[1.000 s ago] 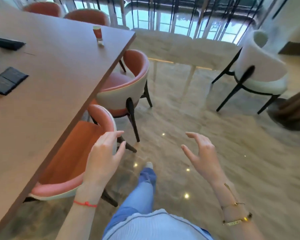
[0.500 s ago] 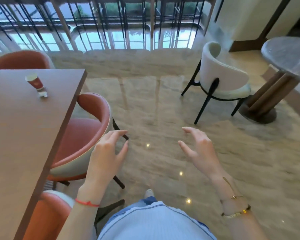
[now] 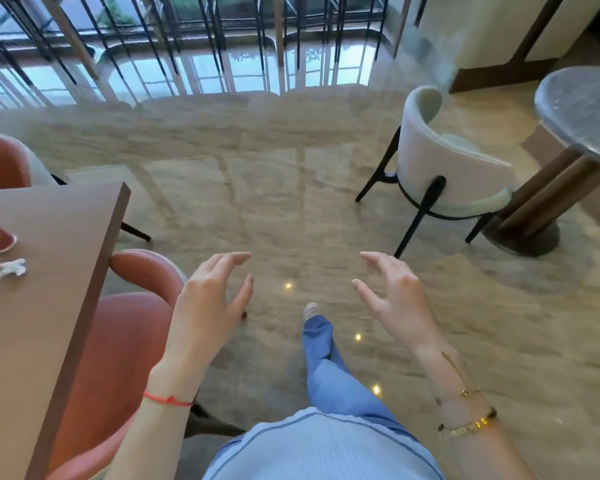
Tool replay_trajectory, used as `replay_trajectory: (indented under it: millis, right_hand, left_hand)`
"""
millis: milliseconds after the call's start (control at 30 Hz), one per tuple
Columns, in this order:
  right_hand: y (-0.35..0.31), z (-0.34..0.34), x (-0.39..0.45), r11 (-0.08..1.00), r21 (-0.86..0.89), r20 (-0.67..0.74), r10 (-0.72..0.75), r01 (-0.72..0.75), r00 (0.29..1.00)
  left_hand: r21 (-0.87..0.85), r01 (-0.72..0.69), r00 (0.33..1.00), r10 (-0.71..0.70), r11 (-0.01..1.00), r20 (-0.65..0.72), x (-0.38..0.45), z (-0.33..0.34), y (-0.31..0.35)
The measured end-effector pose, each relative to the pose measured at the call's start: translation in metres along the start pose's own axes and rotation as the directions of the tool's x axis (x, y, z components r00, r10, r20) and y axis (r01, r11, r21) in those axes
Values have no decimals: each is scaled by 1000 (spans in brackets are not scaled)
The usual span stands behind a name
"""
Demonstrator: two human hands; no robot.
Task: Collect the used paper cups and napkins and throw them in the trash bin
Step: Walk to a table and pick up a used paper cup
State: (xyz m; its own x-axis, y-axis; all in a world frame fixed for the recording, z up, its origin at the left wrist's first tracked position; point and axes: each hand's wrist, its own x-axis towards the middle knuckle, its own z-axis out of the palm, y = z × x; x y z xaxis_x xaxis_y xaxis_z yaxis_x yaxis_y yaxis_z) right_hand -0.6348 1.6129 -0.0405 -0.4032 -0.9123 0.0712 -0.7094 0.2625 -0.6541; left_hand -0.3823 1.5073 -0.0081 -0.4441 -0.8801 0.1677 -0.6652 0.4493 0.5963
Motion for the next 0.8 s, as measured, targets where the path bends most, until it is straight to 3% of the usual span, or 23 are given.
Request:
replay_trajectory:
  millis: [500, 800]
  right_hand:
    - [7, -19, 368, 998, -7, 28, -55, 55, 998]
    - [15, 15, 541, 999, -1, 40, -38, 38, 998]
  left_hand:
    - [1, 49, 994, -49, 999, -96, 348, 31, -25]
    - [-4, 35, 996, -35, 999, -81, 523, 57, -78]
